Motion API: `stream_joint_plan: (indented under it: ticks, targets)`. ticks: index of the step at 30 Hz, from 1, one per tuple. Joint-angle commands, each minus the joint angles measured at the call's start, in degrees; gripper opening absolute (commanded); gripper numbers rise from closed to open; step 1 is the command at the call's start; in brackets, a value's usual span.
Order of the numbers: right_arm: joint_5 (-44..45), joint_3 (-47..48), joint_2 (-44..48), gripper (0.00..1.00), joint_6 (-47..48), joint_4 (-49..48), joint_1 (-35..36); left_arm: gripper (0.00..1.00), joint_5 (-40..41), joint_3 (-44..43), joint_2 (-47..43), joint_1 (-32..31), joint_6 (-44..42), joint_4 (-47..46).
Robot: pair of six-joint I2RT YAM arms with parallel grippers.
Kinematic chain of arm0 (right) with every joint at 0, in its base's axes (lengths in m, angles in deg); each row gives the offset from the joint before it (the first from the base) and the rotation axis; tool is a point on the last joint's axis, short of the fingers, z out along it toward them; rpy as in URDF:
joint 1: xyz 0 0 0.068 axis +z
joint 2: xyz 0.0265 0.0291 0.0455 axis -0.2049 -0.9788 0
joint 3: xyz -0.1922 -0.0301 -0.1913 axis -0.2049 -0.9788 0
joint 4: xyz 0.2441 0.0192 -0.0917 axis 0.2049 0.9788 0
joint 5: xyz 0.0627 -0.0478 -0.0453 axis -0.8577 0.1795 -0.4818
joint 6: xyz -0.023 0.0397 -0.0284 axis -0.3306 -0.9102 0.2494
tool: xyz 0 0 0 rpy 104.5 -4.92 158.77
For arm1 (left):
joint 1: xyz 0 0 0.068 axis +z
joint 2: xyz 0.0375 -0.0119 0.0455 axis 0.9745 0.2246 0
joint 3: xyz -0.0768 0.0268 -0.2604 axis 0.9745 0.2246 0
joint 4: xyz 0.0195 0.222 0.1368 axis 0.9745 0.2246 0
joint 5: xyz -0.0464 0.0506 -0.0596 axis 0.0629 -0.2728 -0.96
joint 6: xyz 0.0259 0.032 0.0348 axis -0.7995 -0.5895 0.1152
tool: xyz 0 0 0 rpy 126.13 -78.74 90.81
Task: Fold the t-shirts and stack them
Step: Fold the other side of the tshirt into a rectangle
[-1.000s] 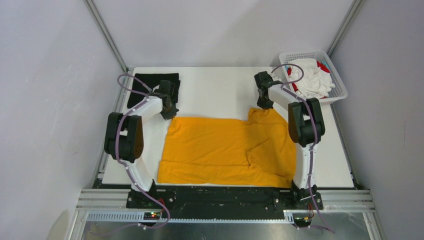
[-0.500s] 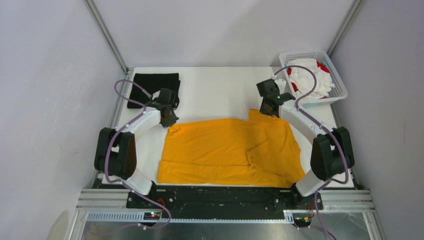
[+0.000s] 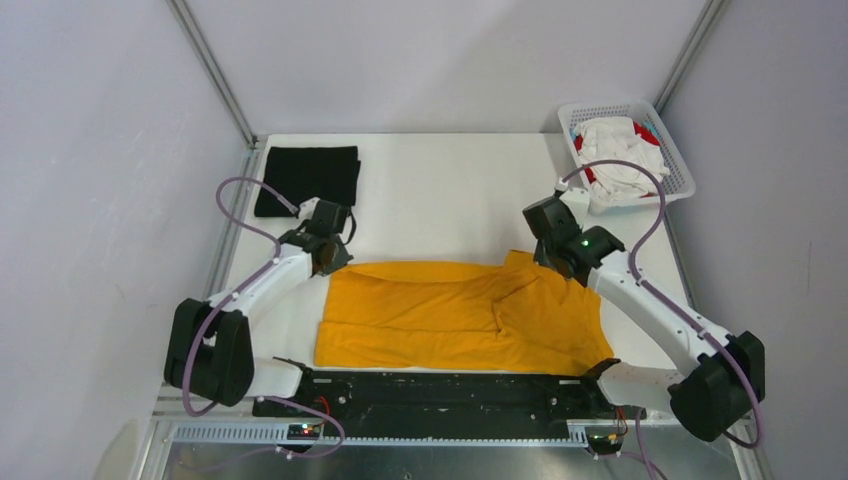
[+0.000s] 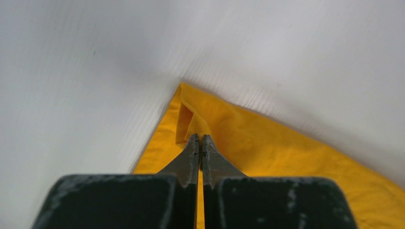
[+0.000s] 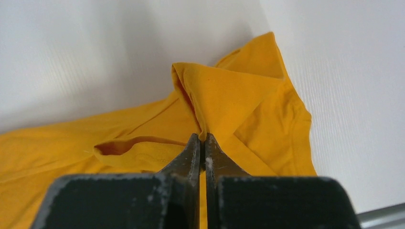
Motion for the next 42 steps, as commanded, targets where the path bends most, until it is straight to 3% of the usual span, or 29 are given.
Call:
stream_joint_plan:
  ticks: [1,16,23,26,28,29,31,34,35,38,42]
  targets:
    - [2.47,-1.87,3.76,0.00,-2.98,5.81,2.16,0.00,2.74,2.42,-4.98,-0.34,0.85,-0.14]
    - [4.67,-3.85,11.07,0.00,-11.82,19.35,13.49,0.00,1.15,9.46,-13.93,-0.63,0.91,0.18]
    - [1.49,-10.32,10.49,0.00,-17.66,19.13,17.64,0.00,1.34,14.20,-14.58,-1.24,3.11,0.18]
    - [-1.04,-13.57,9.95,0.04,-19.83,18.60,19.64,0.07,1.56,16.18,-13.91,-1.37,4.85,0.58]
    - [-3.23,-15.21,9.77,0.14,-20.89,17.95,22.32,0.22,2.65,16.61,-14.71,-1.39,5.79,1.61]
    - [-3.73,-16.13,9.77,0.26,-21.97,17.61,23.49,0.33,4.33,16.51,-15.17,-1.39,6.17,3.35]
    - [-5.41,-17.13,9.99,0.37,-22.81,17.24,28.95,0.50,7.52,16.12,-17.30,-1.48,7.28,6.20]
    - [-6.38,-17.28,12.56,0.43,-24.99,18.78,34.34,0.73,10.24,14.41,-21.68,-1.49,8.34,9.41]
    - [-6.75,-17.26,14.34,0.52,-25.24,19.20,36.04,0.90,10.23,13.91,-22.57,-1.53,8.22,10.11]
    - [-8.63,-17.29,18.18,0.78,-23.43,18.44,36.51,0.99,9.21,10.92,-25.98,-2.23,7.46,10.45]
    - [-8.03,-16.35,22.78,0.98,-19.62,15.20,35.98,1.00,7.44,6.49,-25.49,-4.77,5.59,10.26]
